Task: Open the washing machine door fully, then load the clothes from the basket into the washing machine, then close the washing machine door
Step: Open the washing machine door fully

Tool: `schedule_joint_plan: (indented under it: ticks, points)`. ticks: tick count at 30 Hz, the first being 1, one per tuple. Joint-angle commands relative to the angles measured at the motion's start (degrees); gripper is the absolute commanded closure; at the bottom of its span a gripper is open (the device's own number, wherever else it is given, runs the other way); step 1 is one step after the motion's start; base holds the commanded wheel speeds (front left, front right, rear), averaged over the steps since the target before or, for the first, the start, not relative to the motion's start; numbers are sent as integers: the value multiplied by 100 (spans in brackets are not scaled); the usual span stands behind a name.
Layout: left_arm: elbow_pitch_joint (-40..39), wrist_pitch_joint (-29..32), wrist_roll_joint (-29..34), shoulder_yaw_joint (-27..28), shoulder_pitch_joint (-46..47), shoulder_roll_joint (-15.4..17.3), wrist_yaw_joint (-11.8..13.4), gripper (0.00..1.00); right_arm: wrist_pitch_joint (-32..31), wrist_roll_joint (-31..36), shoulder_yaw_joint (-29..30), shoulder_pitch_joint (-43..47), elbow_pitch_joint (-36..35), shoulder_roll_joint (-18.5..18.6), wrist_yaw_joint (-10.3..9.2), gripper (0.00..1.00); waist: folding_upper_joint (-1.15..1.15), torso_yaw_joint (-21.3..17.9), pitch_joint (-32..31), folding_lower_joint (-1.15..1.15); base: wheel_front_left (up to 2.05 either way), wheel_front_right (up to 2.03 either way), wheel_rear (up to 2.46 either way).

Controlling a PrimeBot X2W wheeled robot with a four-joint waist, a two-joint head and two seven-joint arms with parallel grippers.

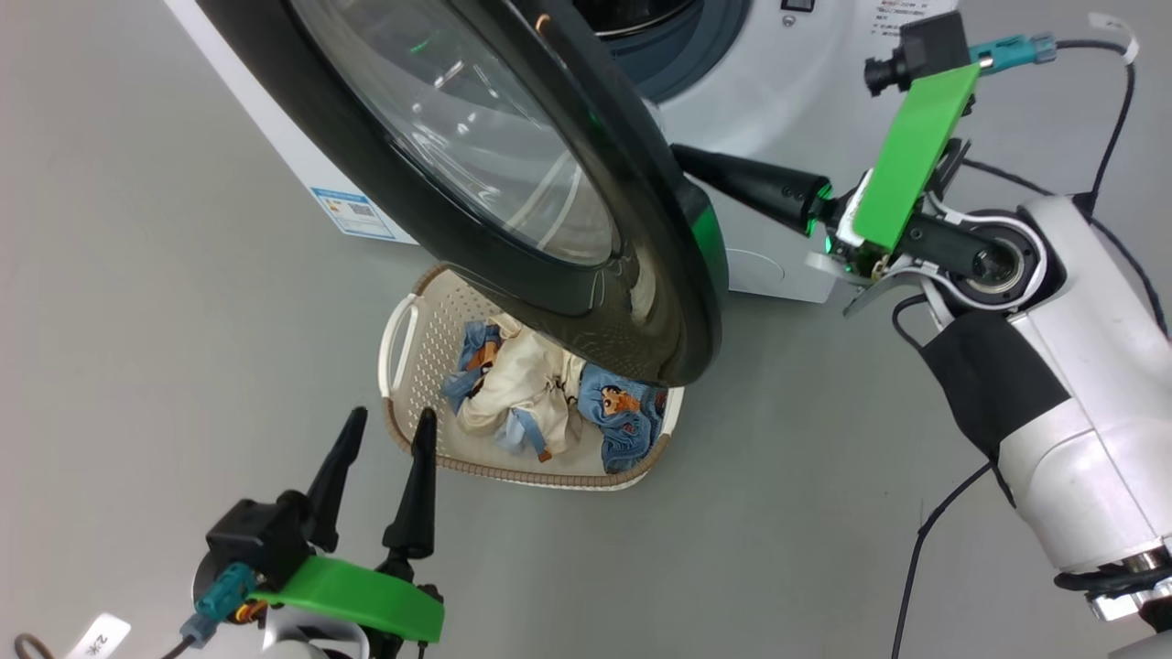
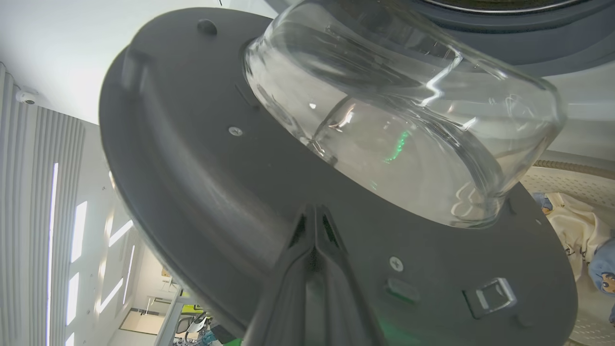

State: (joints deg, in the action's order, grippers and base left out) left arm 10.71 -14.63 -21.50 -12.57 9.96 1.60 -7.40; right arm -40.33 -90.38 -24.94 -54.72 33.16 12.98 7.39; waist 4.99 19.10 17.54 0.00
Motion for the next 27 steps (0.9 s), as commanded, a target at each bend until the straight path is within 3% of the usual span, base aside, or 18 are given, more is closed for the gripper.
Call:
schedule_joint_plan:
  ticks: [1, 27]
  points:
    - [-162, -37, -8, 179, -54, 128, -9, 0, -70, 12, -114, 120, -193, -176, 10, 100, -1, 29, -5, 0, 0, 0, 0]
    - [-198, -37, -5, 220, -223, 128, -9, 0, -386, 12, -474, 594, -444, -567, 10, 100, -1, 292, -242, 0, 0, 0, 0]
